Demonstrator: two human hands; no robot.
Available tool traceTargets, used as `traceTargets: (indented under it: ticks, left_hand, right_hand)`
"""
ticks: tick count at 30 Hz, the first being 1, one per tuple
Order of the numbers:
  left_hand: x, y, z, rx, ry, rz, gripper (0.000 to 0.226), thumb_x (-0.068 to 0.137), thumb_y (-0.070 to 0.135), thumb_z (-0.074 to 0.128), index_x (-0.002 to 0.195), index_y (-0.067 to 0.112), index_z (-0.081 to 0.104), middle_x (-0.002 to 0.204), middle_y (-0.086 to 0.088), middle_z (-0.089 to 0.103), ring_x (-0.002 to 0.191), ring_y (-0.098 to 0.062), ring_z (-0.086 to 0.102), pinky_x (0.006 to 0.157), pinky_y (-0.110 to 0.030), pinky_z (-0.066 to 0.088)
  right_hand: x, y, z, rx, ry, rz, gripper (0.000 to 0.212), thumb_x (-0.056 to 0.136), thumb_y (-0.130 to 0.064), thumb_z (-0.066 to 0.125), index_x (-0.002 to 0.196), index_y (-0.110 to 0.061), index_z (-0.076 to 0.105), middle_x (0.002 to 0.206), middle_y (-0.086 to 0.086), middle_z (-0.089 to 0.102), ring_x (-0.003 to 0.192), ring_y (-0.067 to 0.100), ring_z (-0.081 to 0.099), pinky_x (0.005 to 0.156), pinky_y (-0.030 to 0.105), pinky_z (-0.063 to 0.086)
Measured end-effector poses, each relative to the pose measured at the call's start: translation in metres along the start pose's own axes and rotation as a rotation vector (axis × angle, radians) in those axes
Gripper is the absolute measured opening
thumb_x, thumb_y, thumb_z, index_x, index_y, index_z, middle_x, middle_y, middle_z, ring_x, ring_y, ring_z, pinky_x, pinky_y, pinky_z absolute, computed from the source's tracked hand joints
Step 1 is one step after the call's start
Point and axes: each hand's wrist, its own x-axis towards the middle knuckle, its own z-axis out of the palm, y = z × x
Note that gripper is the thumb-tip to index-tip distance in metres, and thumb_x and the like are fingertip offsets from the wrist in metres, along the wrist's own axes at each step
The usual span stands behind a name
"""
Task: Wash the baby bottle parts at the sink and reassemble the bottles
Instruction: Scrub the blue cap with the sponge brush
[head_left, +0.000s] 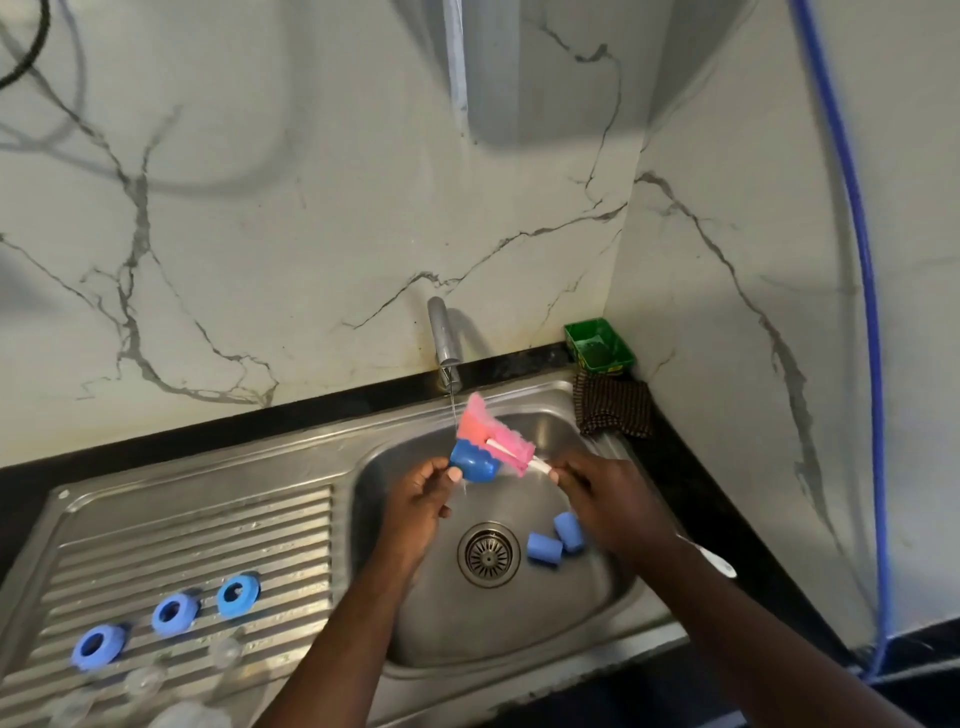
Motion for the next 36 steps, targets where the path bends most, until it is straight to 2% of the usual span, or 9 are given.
traceTargets:
  ticks: [1,4,6,15,19,26,30,33,36]
  left_hand:
    - [-0.002,0.002,0.003,-0.033,-0.004,-0.021,0.013,0.1,0.013,0.058,0.108,0.014,0.068,0.098,0.0,0.071,0.088,-0.009,0.063,0.065,-0.022,0.048]
    - [-0.008,0.012,0.011,-0.385,-0.033,-0.174,0.014,0.102,0.017,0.052,0.108,0.016,0.065,0.1,-0.003,0.075,0.094,-0.013,0.07,0.069,-0.025,0.049]
    - [-0.006,0.018,0.017,-0.558,-0.024,-0.257,0.018,0.103,0.022,0.05,0.113,0.015,0.063,0.103,-0.004,0.077,0.095,-0.015,0.072,0.071,-0.026,0.051]
    - [-0.003,0.037,0.047,-0.868,0.167,-0.378,0.026,0.1,0.025,0.056,0.117,0.009,0.066,0.107,-0.013,0.075,0.099,-0.023,0.072,0.093,-0.039,0.053]
    - [-0.007,0.041,0.056,-0.794,0.186,-0.407,0.017,0.099,0.017,0.055,0.107,0.01,0.068,0.09,-0.009,0.077,0.078,-0.018,0.075,0.085,-0.041,0.05]
    - [-0.01,0.036,0.048,-0.471,0.297,-0.312,0.009,0.095,0.022,0.066,0.099,0.013,0.067,0.098,-0.003,0.078,0.098,-0.014,0.071,0.086,-0.04,0.043]
    - [-0.008,0.03,0.045,-0.338,0.338,-0.267,0.009,0.092,0.018,0.07,0.085,0.012,0.072,0.081,-0.001,0.077,0.089,-0.018,0.066,0.065,-0.03,0.037]
    - [-0.01,0.028,0.043,-0.233,0.363,-0.242,0.01,0.09,0.018,0.073,0.082,0.012,0.073,0.086,-0.008,0.077,0.084,-0.018,0.068,0.064,-0.027,0.042]
    - [-0.01,0.027,0.043,-0.172,0.346,-0.25,0.017,0.09,0.019,0.073,0.075,0.009,0.072,0.093,-0.022,0.075,0.083,-0.02,0.069,0.055,-0.023,0.041]
  right_hand:
    - [0.001,0.005,-0.001,0.033,-0.006,0.015,0.003,0.093,-0.031,0.062,0.094,-0.033,0.064,0.072,-0.002,0.069,0.067,0.016,0.064,0.061,0.029,0.044]
    - [0.002,0.004,0.001,0.208,-0.046,0.095,0.029,0.097,-0.018,0.06,0.077,-0.039,0.055,0.058,-0.001,0.06,0.054,0.012,0.056,0.058,0.033,0.045]
    - [0.001,0.001,0.004,0.311,-0.09,0.128,0.028,0.099,-0.014,0.055,0.078,-0.032,0.056,0.057,0.002,0.059,0.05,0.01,0.052,0.058,0.035,0.046]
    - [-0.008,-0.01,0.024,0.301,-0.077,0.087,0.023,0.097,-0.023,0.06,0.082,-0.038,0.049,0.062,-0.013,0.061,0.059,0.005,0.06,0.058,0.023,0.045]
    - [-0.008,-0.01,0.027,0.198,-0.069,-0.015,0.007,0.095,-0.03,0.062,0.092,-0.028,0.056,0.063,-0.023,0.052,0.06,-0.001,0.052,0.059,0.021,0.041]
    - [0.005,-0.002,0.019,0.178,0.026,0.031,0.009,0.096,-0.028,0.061,0.094,-0.02,0.059,0.058,-0.017,0.05,0.054,0.003,0.05,0.054,0.027,0.037]
    - [0.002,0.0,0.015,0.114,-0.024,0.011,0.01,0.096,-0.029,0.061,0.093,-0.019,0.059,0.057,-0.016,0.046,0.059,0.006,0.052,0.054,0.025,0.033]
    - [0.003,0.003,0.014,0.122,-0.006,0.039,0.009,0.096,-0.026,0.061,0.095,-0.017,0.061,0.054,-0.015,0.046,0.058,-0.003,0.052,0.053,0.021,0.027]
    - [0.001,0.001,0.013,0.033,-0.014,-0.076,0.008,0.094,-0.027,0.063,0.094,-0.021,0.058,0.067,-0.01,0.061,0.066,0.013,0.057,0.054,0.027,0.032]
